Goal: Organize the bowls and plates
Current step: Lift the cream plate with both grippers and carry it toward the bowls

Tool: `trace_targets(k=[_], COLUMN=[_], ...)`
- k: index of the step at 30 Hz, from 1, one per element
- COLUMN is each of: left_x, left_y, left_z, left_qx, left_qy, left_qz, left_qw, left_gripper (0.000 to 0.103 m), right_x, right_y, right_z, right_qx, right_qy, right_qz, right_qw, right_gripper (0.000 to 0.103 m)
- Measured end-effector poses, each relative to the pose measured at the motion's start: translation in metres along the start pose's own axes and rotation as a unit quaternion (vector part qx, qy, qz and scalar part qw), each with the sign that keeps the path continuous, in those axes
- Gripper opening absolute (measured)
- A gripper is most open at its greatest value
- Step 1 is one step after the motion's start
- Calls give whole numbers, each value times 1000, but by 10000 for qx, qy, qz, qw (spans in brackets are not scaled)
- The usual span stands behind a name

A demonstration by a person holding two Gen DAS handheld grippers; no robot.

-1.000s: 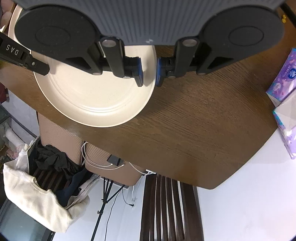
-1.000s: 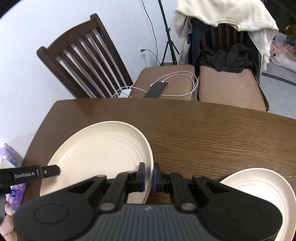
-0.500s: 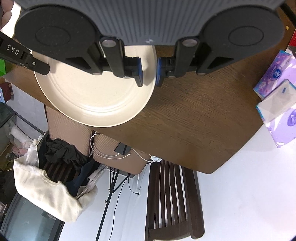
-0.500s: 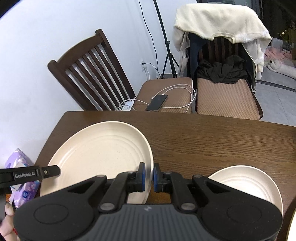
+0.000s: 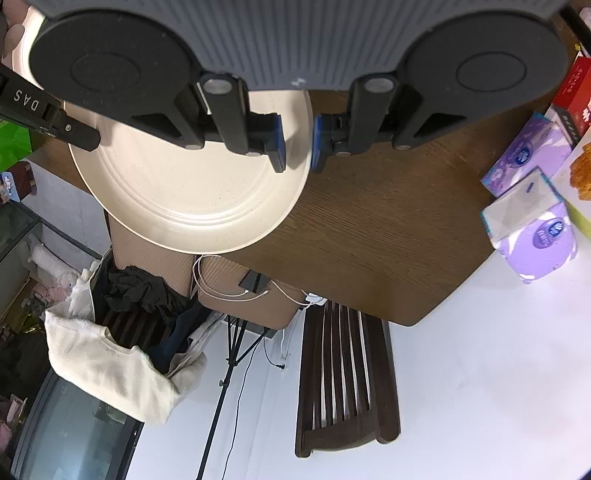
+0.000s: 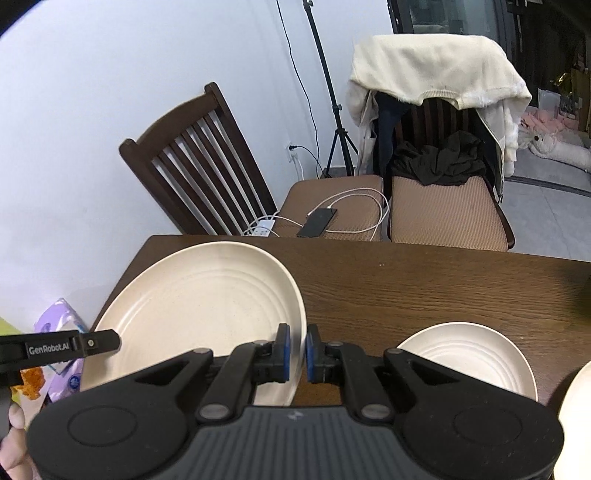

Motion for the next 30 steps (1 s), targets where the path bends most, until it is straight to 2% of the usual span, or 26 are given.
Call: trace_targets(k=[13, 30], left_x=[-6, -28], left_y=[-57, -126], left_z=[-15, -61], left_qx=[245, 501], left_qy=[-10, -61], left_qz=[-8, 82], left_qw=[9997, 9987], left_gripper=[15, 15], right_x=[-16, -43], right_y=[-53, -114], right_z=[-17, -55], right_qx=[190, 341], right_qy=[-81, -238], right_qz=[85, 250], right_qw=[9998, 9988], right_gripper=[8, 8])
Point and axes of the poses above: each gripper's, at about its wrist camera, not at the fingertips, and y roughly the way its jaws point, x to its right, z to its top, the point moved 9 cm from there along y, roughly the way its jaws point, and after that the axes turned 2 degrees about z, right-handed, at the moved point
